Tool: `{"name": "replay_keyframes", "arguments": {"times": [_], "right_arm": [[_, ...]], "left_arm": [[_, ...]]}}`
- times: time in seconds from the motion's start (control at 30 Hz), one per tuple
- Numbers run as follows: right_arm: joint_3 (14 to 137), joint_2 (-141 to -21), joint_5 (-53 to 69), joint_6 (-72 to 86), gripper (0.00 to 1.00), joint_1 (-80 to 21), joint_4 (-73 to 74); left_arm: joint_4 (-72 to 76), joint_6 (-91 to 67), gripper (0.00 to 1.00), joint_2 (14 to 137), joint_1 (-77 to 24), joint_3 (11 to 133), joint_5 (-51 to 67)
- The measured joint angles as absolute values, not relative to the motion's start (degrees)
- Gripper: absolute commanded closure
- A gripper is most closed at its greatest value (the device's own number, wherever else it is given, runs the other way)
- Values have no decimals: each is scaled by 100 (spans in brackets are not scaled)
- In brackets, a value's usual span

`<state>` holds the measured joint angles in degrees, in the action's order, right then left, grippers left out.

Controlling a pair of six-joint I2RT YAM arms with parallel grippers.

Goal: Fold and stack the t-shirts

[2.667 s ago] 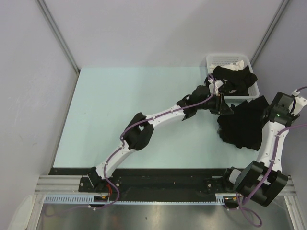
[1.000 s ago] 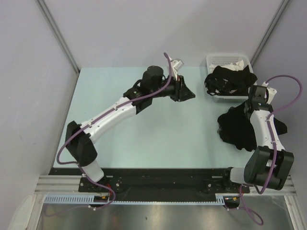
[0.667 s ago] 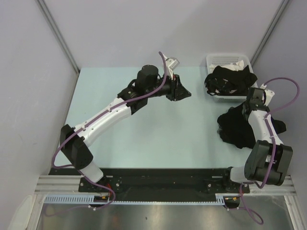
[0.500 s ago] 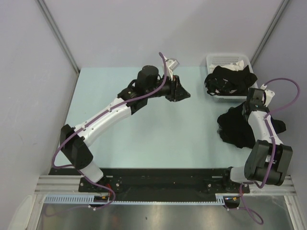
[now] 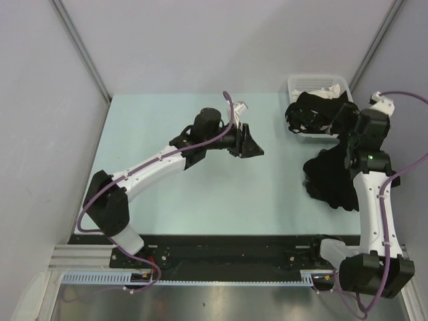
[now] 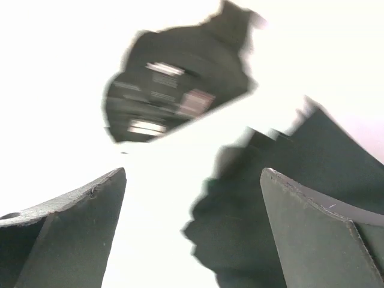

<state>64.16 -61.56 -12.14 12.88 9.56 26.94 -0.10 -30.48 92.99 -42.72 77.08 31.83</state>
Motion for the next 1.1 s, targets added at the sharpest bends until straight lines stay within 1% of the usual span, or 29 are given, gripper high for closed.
{"name": "replay_keyframes", "arguments": {"times": [0.03,0.13,0.27,0.3,0.33,0.43,0.67,0.7,0.73,0.77,0.8,0.93,1.1], "right_arm": [[6646,-6101,-996,1337,0,808,2687],[7063,-5953,-513,1461,0,270,2644],[7192,-5835,-255,1610,0,-880,2724],[7192,-5876,-296,1634,0,-1059,2823],[7192,-5957,-384,1653,0,-1557,2958],[7192,-6246,-615,1719,0,-2202,3297],[7188,-6888,-1284,1778,0,-3334,3876],[7188,-6923,-1378,1774,0,-3524,3907],[7188,-6945,-1463,1763,0,-3688,3913],[7188,-6958,-1529,1747,0,-3852,3911],[7188,-6967,-1586,1730,0,-3997,3905],[7334,-7153,-1743,1682,0,-4329,3887],[8060,-7817,-1916,1570,0,-4560,3837]], "left_arm": [[-1,-3087,45,9299,-4272,7537,3170],[-95,-3050,43,9264,-4272,7312,3015],[-510,-2805,42,8973,-4261,7286,2471],[-622,-2746,41,8833,-4257,7286,2303],[-744,-2681,40,8685,-4250,7286,2102],[-1070,-2545,39,8221,-4219,7286,1481],[-1881,-2383,36,7282,-4082,7118,-67],[-2021,-2368,31,7137,-4069,7085,-311],[-2139,-2344,13,6997,-4069,7057,-510],[-2248,-2327,8,6829,-4069,7017,-755],[-2351,-2287,1,6632,-4069,6969,-987],[-2550,-2237,0,5684,-4069,6681,-1708],[-2735,-2250,0,4847,-4069,6407,-2244]]}}
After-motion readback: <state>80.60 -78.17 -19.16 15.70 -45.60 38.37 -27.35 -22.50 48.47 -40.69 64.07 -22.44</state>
